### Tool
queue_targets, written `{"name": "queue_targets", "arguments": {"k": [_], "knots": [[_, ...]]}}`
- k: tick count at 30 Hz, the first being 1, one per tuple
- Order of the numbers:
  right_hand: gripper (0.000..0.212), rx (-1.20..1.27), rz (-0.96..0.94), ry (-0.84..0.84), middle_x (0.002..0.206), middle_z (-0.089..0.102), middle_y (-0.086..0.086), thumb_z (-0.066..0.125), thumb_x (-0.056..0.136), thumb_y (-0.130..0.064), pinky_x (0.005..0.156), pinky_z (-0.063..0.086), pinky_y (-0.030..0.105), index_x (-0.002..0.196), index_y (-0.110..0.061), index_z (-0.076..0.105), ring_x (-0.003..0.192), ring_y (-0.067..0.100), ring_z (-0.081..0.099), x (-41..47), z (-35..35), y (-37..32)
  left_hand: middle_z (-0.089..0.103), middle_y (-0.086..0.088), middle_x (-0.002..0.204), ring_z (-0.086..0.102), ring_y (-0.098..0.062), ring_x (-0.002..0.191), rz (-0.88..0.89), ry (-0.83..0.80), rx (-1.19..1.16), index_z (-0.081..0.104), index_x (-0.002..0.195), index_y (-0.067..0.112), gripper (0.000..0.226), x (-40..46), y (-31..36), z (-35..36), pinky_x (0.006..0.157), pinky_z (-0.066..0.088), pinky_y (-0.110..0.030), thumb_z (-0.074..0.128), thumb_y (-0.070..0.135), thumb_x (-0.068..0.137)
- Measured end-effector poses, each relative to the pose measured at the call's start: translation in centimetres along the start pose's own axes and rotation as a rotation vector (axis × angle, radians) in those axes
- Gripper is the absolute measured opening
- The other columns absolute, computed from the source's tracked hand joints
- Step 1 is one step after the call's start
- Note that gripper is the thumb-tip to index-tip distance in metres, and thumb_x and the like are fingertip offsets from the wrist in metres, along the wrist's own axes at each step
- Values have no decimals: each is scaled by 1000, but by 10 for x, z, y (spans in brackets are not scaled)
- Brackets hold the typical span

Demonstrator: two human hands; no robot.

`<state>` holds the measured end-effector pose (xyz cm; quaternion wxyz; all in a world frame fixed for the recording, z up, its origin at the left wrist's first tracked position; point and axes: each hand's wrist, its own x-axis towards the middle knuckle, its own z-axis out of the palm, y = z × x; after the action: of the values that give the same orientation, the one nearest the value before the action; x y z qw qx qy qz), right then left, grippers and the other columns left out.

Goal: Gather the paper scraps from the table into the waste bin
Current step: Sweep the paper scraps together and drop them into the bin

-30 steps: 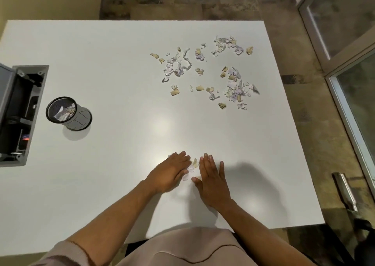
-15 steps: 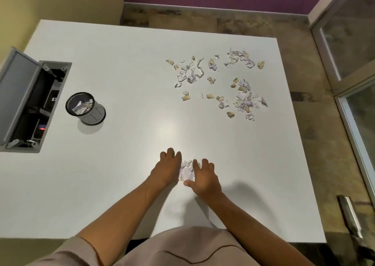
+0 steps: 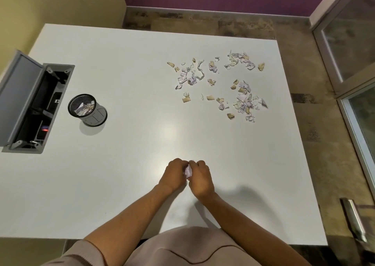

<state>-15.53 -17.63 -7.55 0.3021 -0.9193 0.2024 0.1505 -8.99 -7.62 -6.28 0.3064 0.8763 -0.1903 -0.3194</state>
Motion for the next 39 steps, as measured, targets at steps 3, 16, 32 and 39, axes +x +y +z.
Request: {"name": "queue_targets", "arguments": {"k": [3, 16, 32, 39], "knots": [[23, 119, 19, 28, 97, 58, 8, 53, 81, -6, 71, 43, 27, 102, -13, 59, 88, 23, 56, 3, 1, 3, 69, -5, 70, 56, -12, 63, -35, 21, -91, 66, 72, 5, 13, 0, 1, 0, 59, 44, -25, 57, -5, 71], [19, 1017, 213, -140, 102, 72, 10, 67, 82, -9, 92, 53, 48, 97, -20, 71, 103, 34, 66, -2, -13, 20, 75, -1, 91, 62, -4, 70, -143, 125, -260, 77, 97, 11, 22, -1, 4, -2, 59, 41, -1, 68, 2, 79], [16, 1613, 364, 2, 106, 73, 16, 62, 90, 0, 78, 57, 26, 102, -6, 72, 98, 28, 71, -8, -22, 33, 70, 13, 103, 64, 2, 92, 88, 31, -263, 61, 120, 24, 38, -13, 26, -2, 79, 45, -4, 46, 3, 93], [13, 1604, 373, 41, 105, 72, 19, 68, 85, 2, 80, 57, 30, 89, -7, 77, 99, 32, 70, -9, -29, 47, 70, 17, 102, 65, 3, 97, 56, 194, -495, 68, 106, 23, 29, -15, 25, 2, 88, 51, -16, 57, 2, 90]]}}
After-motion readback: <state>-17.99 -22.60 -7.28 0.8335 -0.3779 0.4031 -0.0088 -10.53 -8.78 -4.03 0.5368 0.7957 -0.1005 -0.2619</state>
